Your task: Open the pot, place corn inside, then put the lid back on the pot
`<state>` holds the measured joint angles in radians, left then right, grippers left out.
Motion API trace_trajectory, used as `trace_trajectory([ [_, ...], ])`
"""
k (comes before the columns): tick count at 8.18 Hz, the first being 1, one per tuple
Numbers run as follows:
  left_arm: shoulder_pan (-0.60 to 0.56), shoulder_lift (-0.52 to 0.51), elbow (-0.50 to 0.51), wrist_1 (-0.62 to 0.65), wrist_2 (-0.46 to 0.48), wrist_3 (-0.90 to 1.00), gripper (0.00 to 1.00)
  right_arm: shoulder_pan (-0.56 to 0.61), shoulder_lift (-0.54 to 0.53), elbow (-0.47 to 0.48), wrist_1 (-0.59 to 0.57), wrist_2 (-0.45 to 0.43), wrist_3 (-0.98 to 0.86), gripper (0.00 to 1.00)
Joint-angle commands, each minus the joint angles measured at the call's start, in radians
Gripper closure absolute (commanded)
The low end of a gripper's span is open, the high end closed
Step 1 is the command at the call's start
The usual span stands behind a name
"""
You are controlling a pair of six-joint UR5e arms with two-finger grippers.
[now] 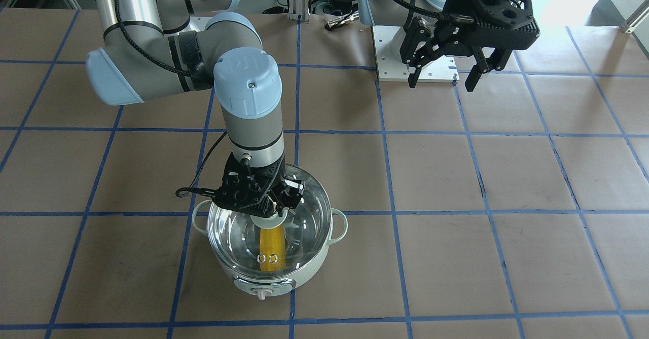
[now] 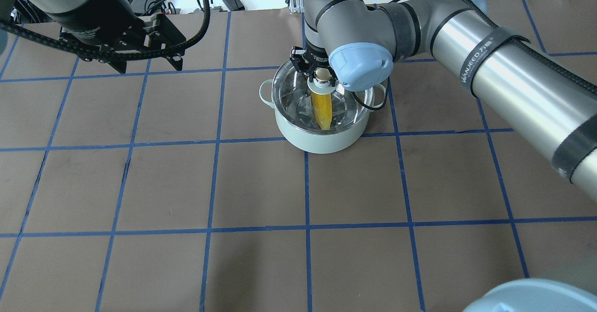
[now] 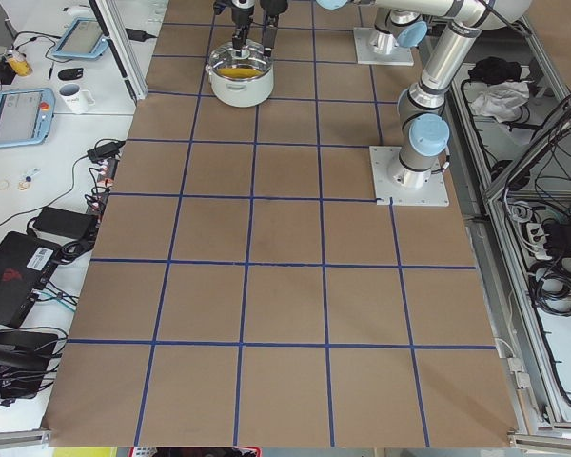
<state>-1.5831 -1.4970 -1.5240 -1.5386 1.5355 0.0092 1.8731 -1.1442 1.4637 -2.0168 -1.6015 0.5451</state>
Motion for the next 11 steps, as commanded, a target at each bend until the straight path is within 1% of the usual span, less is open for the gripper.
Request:
trace_trajectory([
  [1,0.000,0.000,-0.002,0.000,0.000,0.000,0.00,0.000,0.001,0.001,-0.002,-0.003,-0.008,0.77],
  [3,0.000,0.000,0.004,0.000,0.000,-0.001,0.00,-0.002,0.001,0.001,-0.002,-0.005,-0.011,0.73],
  [5,0.000,0.000,0.005,0.000,0.000,0.000,0.00,-0.002,0.003,0.001,-0.003,-0.021,-0.013,0.73],
  [7,0.000,-0.026,-0.002,0.027,-0.002,-0.011,0.00,-0.002,0.001,0.001,-0.003,-0.034,-0.017,0.72],
  [8,0.000,-0.032,0.001,0.028,-0.002,-0.011,0.00,-0.002,0.001,0.003,-0.003,-0.047,-0.022,0.33],
  [9,-0.002,-0.032,0.007,0.028,0.000,-0.011,0.00,-0.002,0.001,0.004,0.000,-0.046,-0.013,0.00],
  [11,0.000,-0.032,0.005,0.028,0.000,-0.008,0.00,-0.003,-0.015,0.004,0.000,-0.038,-0.014,0.00],
])
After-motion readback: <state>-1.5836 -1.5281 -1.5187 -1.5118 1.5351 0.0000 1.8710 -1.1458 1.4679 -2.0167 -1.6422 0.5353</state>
